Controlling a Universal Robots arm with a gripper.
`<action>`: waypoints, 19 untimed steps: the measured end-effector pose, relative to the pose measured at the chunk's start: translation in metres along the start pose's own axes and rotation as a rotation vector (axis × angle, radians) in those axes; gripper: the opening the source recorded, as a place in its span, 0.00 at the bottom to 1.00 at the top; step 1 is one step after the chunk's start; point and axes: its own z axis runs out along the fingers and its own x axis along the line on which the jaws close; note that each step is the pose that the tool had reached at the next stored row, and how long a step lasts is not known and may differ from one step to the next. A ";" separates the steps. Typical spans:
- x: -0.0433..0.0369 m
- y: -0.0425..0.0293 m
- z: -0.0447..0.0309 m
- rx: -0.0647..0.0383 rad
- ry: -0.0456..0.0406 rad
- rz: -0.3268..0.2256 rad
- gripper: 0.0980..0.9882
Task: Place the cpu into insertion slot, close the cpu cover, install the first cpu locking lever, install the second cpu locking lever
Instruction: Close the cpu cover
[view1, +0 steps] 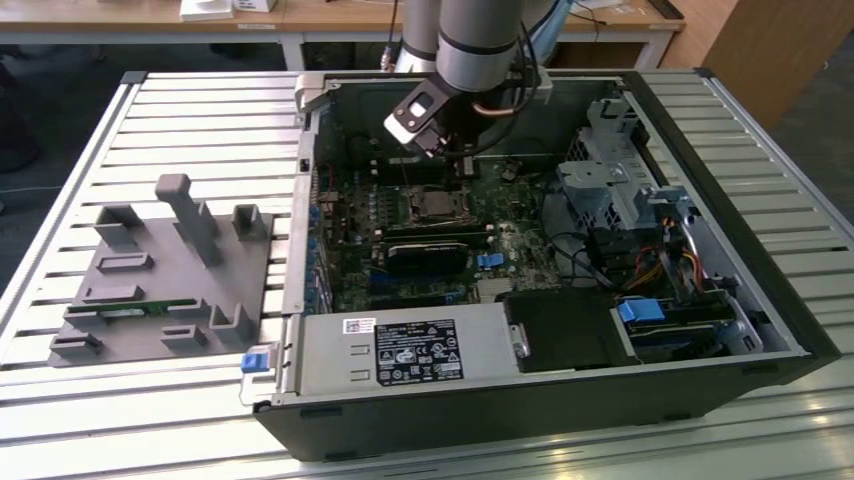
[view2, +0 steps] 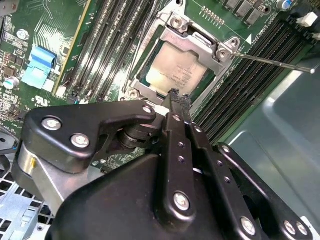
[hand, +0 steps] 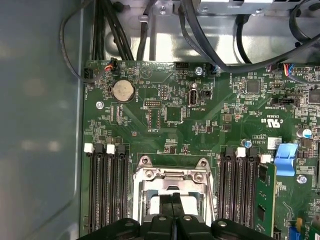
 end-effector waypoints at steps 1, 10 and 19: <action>0.0000 -0.0004 0.0002 0.000 0.0001 0.000 0.03; 0.0000 -0.0067 0.0023 0.000 0.0003 0.000 0.03; -0.0003 -0.0094 0.0084 0.000 0.0000 0.000 0.03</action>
